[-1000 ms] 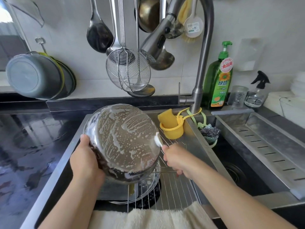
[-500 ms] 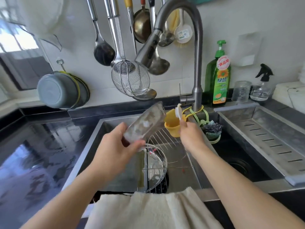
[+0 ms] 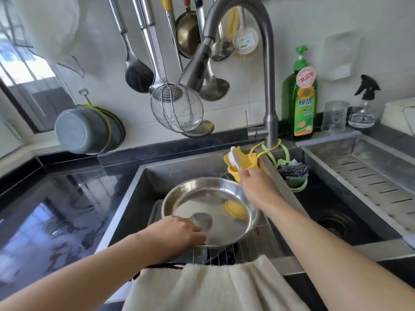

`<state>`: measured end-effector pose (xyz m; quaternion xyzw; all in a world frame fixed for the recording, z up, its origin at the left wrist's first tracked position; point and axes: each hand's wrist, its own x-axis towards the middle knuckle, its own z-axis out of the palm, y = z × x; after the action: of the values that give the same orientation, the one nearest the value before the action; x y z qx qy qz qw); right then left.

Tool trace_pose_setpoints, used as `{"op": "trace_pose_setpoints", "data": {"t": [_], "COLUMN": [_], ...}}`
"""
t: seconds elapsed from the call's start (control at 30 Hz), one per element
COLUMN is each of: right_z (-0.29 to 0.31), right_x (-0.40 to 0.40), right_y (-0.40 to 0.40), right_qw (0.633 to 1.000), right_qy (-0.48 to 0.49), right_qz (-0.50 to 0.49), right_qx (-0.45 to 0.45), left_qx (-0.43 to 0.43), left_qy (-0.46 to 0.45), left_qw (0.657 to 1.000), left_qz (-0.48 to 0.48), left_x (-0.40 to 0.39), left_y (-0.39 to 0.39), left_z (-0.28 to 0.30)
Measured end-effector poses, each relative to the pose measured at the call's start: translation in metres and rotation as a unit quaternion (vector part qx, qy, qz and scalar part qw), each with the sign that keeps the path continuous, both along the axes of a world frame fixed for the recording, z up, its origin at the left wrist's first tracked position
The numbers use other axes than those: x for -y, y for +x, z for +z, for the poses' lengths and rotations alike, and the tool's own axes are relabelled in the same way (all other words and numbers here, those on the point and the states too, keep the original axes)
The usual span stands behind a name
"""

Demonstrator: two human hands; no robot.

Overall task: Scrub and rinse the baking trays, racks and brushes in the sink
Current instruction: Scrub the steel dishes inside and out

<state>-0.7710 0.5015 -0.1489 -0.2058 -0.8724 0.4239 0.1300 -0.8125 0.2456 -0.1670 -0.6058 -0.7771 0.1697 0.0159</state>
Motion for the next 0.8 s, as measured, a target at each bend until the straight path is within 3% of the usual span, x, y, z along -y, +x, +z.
{"op": "trace_pose_setpoints", "data": {"t": [0.1, 0.2, 0.3, 0.33, 0.4, 0.47, 0.53, 0.6, 0.8], "right_z": [-0.001, -0.007, -0.012, -0.012, -0.011, -0.01, -0.01, -0.009, -0.011], "right_x": [0.004, 0.005, 0.003, 0.004, 0.006, 0.01, 0.015, 0.02, 0.026], "right_y": [0.0, -0.003, -0.007, -0.008, -0.008, -0.007, -0.004, 0.0, 0.003], "right_qw": [0.999, 0.998, 0.992, 0.99, 0.988, 0.986, 0.983, 0.979, 0.969], "right_qy": [-0.001, 0.003, 0.014, 0.017, 0.017, 0.022, 0.03, 0.044, 0.071], "right_qz": [0.031, 0.049, 0.053, 0.056, 0.058, 0.071, 0.1, 0.132, 0.191], "right_qx": [0.007, 0.045, 0.111, 0.126, 0.143, 0.146, 0.151, 0.152, 0.137], "left_qx": [-0.007, 0.009, 0.111, 0.136, 0.182, 0.285, 0.356, 0.363, 0.291], "left_qy": [-0.087, -0.156, -0.078, -0.032, 0.055, 0.088, 0.191, 0.186, 0.438], "left_qw": [0.996, 0.985, 0.964, 0.942, 0.863, 0.751, 0.649, 0.64, 0.632], "left_qz": [-0.004, 0.069, 0.227, 0.304, 0.468, 0.589, 0.644, 0.651, 0.57], "left_x": [-0.001, 0.004, 0.017, 0.018, 0.016, 0.015, 0.018, 0.019, 0.001], "left_y": [-0.007, -0.009, -0.013, -0.017, -0.025, -0.027, -0.029, -0.034, -0.033], "left_z": [-0.014, -0.024, -0.034, -0.039, -0.042, -0.038, -0.032, -0.028, 0.011]}}
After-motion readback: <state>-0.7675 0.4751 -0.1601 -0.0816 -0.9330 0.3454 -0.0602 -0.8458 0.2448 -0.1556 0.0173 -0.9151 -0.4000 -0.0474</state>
